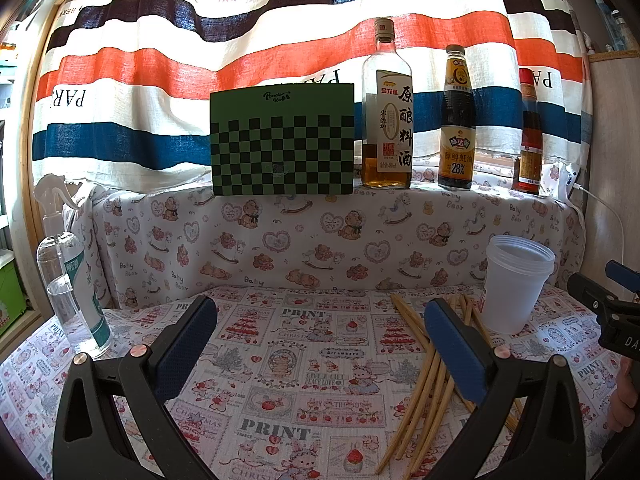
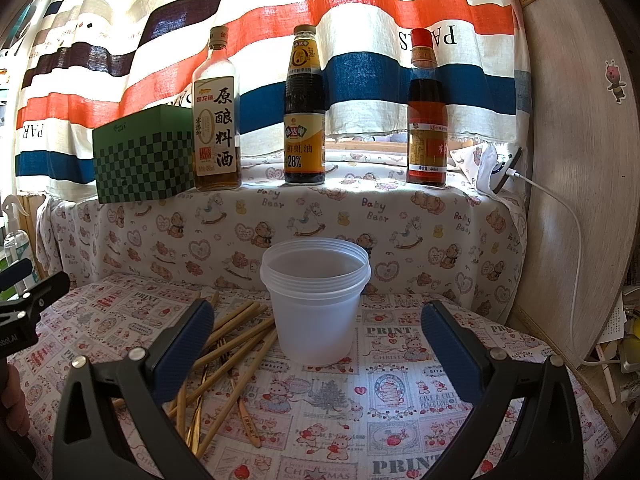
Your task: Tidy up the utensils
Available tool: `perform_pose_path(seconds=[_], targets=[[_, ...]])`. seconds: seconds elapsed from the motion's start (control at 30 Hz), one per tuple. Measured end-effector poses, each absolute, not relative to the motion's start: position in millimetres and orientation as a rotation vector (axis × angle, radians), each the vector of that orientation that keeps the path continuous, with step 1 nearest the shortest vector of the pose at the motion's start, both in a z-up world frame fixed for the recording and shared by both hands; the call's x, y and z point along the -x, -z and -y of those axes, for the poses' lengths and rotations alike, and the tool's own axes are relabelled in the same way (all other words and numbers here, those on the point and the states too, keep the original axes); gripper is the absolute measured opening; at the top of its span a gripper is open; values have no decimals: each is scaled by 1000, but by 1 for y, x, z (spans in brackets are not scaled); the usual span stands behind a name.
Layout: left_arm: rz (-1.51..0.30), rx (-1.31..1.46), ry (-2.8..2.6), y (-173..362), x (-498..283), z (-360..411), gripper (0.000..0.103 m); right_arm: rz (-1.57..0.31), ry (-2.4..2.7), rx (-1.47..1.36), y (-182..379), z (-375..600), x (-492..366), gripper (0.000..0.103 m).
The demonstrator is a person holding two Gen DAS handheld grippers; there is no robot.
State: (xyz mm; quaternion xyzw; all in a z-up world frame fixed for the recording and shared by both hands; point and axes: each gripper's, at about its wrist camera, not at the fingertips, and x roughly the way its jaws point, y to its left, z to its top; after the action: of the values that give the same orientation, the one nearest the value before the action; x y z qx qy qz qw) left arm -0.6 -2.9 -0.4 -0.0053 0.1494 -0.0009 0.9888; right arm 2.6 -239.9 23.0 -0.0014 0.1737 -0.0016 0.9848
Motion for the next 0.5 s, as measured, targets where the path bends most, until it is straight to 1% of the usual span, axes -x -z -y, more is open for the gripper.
perform_pose_path(seconds=[0.5], targets=[[-298, 5, 17, -3, 4, 11, 103, -350, 3, 3, -23, 240, -3, 103]])
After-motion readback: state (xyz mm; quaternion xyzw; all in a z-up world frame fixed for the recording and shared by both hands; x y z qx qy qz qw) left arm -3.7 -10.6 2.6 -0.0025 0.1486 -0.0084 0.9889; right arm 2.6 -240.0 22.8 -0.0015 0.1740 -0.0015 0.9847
